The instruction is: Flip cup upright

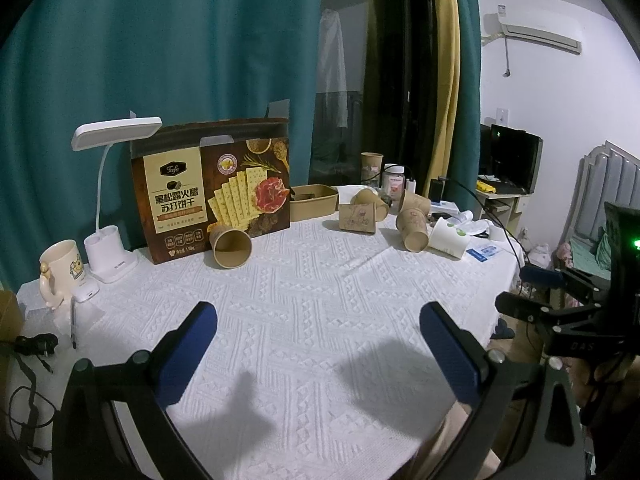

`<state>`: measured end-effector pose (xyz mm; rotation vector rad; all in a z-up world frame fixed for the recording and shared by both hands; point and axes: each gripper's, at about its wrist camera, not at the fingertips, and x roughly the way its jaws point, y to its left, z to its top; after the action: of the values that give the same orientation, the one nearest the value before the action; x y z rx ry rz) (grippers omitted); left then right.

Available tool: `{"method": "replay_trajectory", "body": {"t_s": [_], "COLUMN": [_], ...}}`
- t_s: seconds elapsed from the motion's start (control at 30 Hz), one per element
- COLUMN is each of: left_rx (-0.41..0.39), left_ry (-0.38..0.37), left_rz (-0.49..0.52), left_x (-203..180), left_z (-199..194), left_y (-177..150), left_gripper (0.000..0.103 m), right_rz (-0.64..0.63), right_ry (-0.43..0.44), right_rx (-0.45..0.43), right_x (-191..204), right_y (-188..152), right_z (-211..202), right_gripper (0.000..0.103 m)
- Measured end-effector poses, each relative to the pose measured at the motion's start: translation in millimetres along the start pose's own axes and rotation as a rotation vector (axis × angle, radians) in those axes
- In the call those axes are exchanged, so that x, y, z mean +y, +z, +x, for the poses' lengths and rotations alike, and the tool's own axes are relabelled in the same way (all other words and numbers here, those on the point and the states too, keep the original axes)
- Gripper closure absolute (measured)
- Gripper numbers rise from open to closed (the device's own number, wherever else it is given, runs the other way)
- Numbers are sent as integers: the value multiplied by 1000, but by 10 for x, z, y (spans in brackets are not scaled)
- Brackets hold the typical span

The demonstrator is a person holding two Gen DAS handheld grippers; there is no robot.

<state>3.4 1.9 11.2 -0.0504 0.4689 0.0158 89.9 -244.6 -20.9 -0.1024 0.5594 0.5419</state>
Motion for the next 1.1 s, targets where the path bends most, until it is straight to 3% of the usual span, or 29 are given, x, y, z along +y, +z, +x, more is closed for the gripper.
{"method": "replay_trajectory", "body": {"t_s": [1.1], "left_rx": [-33], "left_ry": [1], "left_rz": [-17], "left_x": [52], "left_z": [-60], "left_y": [33], "left_gripper": [2], "right_rz": [0], "right_ry": [4], "right_rx": [0], "right_x": [5], "right_y": [17], "right_z": [13], "right_gripper": [22]}}
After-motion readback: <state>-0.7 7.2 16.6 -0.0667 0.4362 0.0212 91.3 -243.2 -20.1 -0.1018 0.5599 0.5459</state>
